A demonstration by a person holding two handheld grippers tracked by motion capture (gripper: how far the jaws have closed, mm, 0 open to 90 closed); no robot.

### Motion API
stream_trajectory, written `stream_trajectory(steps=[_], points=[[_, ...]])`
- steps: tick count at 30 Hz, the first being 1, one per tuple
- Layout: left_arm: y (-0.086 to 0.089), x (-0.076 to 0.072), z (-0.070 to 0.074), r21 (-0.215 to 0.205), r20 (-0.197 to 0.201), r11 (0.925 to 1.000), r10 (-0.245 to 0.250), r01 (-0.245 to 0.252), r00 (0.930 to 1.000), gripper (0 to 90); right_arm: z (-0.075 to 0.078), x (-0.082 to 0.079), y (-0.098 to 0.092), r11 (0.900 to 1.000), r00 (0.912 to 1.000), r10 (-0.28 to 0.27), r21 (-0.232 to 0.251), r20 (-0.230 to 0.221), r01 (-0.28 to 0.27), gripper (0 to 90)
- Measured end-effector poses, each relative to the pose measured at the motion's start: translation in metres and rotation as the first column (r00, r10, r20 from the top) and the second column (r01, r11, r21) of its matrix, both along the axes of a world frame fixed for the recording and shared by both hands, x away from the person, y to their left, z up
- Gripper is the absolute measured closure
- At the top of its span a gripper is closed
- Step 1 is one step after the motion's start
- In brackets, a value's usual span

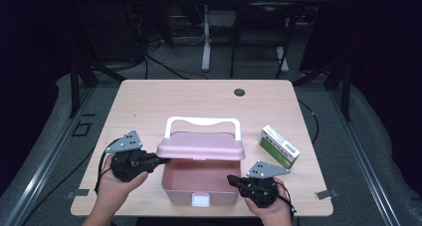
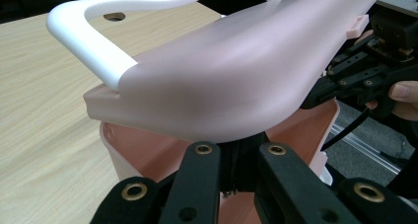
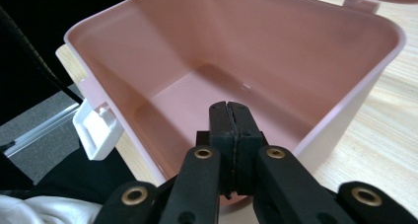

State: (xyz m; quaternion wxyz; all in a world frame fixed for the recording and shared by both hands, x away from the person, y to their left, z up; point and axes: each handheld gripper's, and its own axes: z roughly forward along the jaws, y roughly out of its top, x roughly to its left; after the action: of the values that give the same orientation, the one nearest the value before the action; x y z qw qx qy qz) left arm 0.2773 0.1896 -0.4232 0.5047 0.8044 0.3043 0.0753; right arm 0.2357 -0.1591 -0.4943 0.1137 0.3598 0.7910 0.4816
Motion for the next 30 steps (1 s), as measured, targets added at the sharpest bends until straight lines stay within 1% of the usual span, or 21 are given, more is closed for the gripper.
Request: stream_trajectory(steps=[2,5,6,9,13,19,21,22,28,30], points=[[0.0,0.0,0.0,-0.002,0.0,1.0,0.0,0.0,1.0,89.9,-0.001,0.0,0.001,1.0,1.0,0.003,-0.001,0.001,-0.003,90.0],[0.0,0.0,0.0,0.006,0.003,1.0,-0.003,0.003,1.0,89.9,-0.002,0.001,0.002,1.0,1.0,0.004,-0.001,0.0,-0.004,90.0],[-0.001,0.0,0.0,0.008,0.007,1.0,-0.002,0.001,1.0,89.9,-0.003,0.001,0.003,1.0,1.0,0.003,-0.01,0.004,-0.003,90.0],[0.0,0.0,0.0,0.006,0.003,1.0,0.001,-0.001,1.0,89.9,-0.003,0.001,0.003,1.0,1.0,0.005,-0.008,0.002,-0.005,90.0],[-0.001,0.0,0.001,0.003,0.003,1.0,0.003,-0.003,1.0,89.9,-0.003,0.002,0.002,1.0,1.0,0.001,-0.02,0.007,-0.001,90.0],[-0.002,0.002,0.003,0.01,0.01,0.9999,0.001,-0.001,0.9999,89.9,-0.003,0.003,0.0,1.0,1.0,-0.008,-0.014,0.006,0.008,90.0],[-0.002,0.002,0.003,0.004,0.011,1.0,0.005,-0.005,0.9999,89.9,-0.003,0.003,0.0,1.0,1.0,-0.007,-0.014,0.005,0.007,90.0],[-0.002,0.003,0.005,0.009,0.013,0.9999,0.005,-0.005,0.9999,89.9,-0.003,0.003,0.0,1.0,1.0,-0.006,-0.013,0.006,0.006,90.0],[-0.003,0.007,0.009,0.005,0.02,0.9998,0.017,-0.017,0.9997,89.9,-0.003,0.003,0.0,1.0,0.9999,-0.011,-0.02,0.01,0.011,90.0],[-0.003,0.009,0.011,-0.007,0.019,0.9997,0.023,-0.023,0.9996,89.8,-0.003,0.003,0.0,1.0,0.9999,-0.011,-0.018,0.007,0.011,90.0]])
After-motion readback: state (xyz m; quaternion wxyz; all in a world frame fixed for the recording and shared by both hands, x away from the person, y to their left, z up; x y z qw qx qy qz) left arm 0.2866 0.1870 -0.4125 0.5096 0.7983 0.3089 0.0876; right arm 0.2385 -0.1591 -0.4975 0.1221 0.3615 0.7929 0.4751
